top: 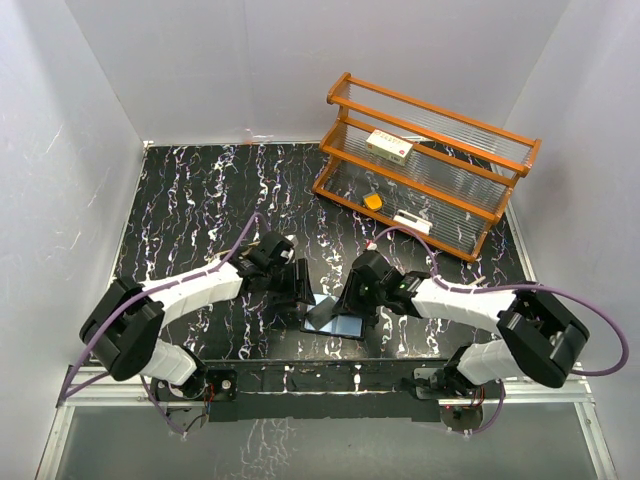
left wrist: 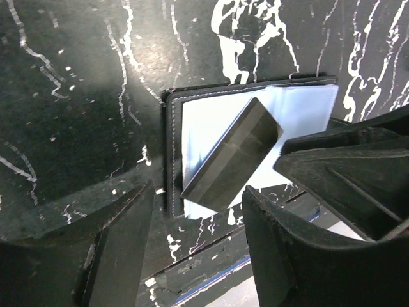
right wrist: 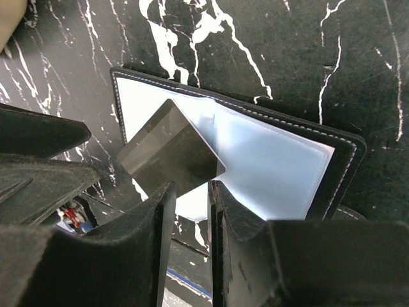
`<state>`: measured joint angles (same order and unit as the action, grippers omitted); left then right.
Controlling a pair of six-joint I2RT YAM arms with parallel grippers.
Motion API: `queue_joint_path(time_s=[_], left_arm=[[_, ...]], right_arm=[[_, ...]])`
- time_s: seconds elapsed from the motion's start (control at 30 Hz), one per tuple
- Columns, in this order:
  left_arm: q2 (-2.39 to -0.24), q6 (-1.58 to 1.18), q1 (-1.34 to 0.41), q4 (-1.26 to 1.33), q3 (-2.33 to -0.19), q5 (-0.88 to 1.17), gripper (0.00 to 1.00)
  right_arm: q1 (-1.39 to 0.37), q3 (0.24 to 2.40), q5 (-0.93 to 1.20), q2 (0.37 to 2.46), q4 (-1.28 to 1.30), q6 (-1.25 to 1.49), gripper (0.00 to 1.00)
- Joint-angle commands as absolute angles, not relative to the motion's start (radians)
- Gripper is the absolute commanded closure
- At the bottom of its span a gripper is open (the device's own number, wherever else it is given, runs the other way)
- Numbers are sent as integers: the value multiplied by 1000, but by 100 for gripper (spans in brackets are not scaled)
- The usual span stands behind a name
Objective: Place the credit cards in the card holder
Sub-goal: Insert the credit card into the card holder.
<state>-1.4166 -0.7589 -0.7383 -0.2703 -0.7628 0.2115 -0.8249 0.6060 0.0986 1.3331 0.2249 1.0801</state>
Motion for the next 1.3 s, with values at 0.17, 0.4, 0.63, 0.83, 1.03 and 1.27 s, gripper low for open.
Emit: queue_joint_path(time_s=[0.17, 0.4, 0.63, 0.83, 1.03, 1.27], left_arm=[[-1492, -734, -733, -185, -744, 351, 47], [-1489, -723, -733, -193, -733, 363, 50], [-1474, -721, -733, -206, -749, 368, 54], [-1475, -710, -733, -217, -766, 372, 54], [-1465, -710, -733, -216, -784, 387, 55], [-1466, -713, -733, -210, -797, 425, 60]], right_arm=[[-830, 627, 83, 1396, 187, 1068, 77], [-830, 610, 65, 1395, 187, 1068, 78], [-830, 602, 61, 1401, 185, 1065, 78], [-830, 594, 62, 1393, 183, 1065, 78], [-830, 594, 62, 1391, 188, 1064, 78], [-830, 596, 60, 1391, 190, 1065, 78]])
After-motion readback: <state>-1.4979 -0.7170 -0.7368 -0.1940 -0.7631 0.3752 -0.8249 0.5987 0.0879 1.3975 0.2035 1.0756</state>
